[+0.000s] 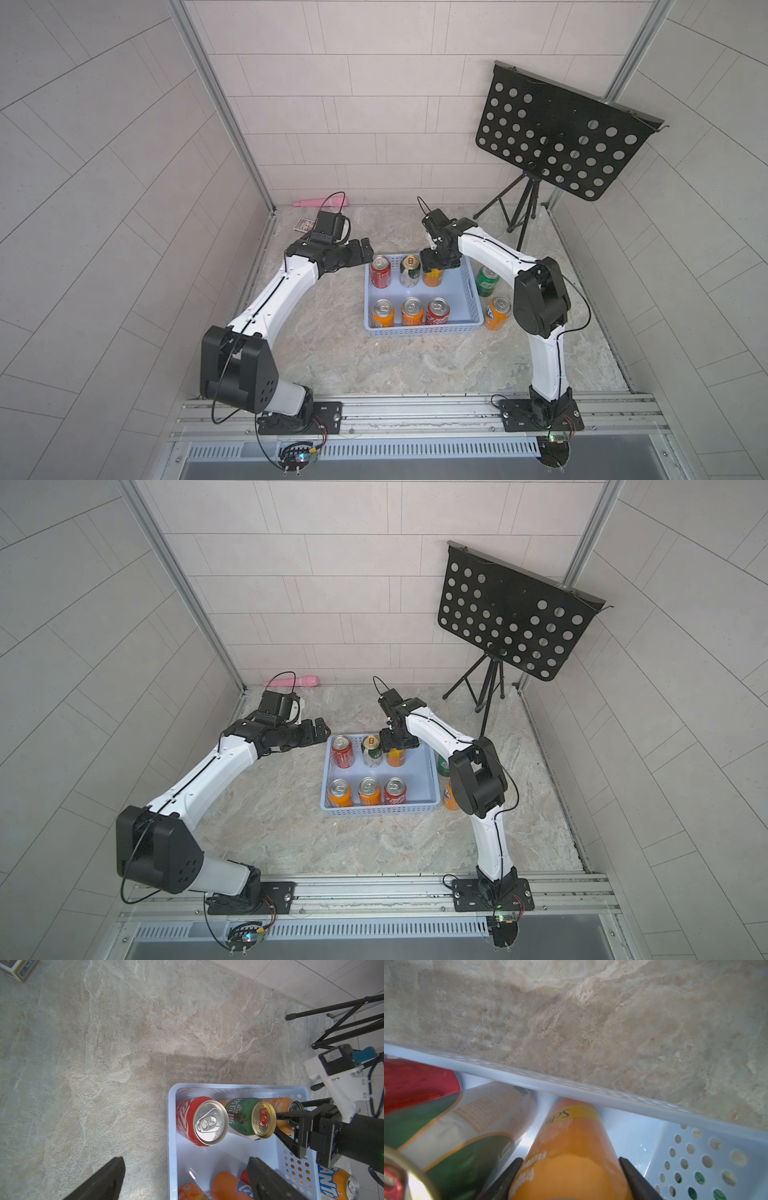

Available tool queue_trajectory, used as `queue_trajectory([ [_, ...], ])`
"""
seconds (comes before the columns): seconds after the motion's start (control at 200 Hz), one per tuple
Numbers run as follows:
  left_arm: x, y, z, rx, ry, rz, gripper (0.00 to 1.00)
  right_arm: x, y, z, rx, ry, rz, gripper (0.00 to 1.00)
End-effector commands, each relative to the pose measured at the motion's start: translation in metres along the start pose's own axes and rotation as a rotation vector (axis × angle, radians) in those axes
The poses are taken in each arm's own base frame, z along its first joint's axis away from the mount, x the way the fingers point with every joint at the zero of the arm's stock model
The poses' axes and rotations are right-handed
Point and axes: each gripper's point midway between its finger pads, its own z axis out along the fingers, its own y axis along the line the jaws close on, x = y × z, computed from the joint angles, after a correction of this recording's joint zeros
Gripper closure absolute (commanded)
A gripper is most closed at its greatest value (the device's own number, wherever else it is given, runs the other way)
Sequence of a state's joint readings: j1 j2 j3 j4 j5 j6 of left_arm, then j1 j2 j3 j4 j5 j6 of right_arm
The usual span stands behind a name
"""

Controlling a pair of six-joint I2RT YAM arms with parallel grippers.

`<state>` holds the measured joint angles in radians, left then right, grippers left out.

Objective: Take out the drinks from the basket
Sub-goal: Pick up the drink from the basket, then place the drink at the center of the board.

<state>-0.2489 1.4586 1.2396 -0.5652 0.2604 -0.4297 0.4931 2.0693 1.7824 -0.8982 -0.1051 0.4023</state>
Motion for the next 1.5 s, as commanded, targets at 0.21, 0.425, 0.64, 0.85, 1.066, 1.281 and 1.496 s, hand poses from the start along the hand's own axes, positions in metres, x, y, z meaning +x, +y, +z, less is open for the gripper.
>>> queue_trajectory([
  [0.21,-0.023,-0.036,-0.02,0.174,-0.075,-0.03,0.0,0.003,-0.006,-0.046,0.035,-0.009,-0.01,0.67],
  [0.425,-0.025,-0.051,-0.035,0.249,-0.096,-0.062,0.0,0.0,-0.005,-0.066,0.021,-0.046,-0.006,0.7],
  [0.64,-0.027,-0.069,-0.045,0.332,-0.089,-0.067,0.0,-0.008,-0.005,-0.088,0.017,-0.096,-0.005,0.71],
  [0.85,-0.035,-0.088,-0.055,0.398,-0.1,-0.064,0.0,-0.019,-0.002,-0.107,-0.002,-0.144,0.002,0.73],
  [1.066,-0.042,-0.103,-0.062,0.448,-0.1,-0.054,0.0,-0.033,-0.003,-0.125,-0.013,-0.188,0.009,0.73],
  [1.281,-0.046,-0.099,-0.053,0.396,-0.106,0.015,0.0,-0.046,-0.003,-0.135,-0.025,-0.234,0.015,0.73],
  [1.496,-0.057,-0.104,-0.048,0.411,-0.123,0.018,0.0,-0.064,-0.003,-0.145,-0.049,-0.269,0.025,0.74],
])
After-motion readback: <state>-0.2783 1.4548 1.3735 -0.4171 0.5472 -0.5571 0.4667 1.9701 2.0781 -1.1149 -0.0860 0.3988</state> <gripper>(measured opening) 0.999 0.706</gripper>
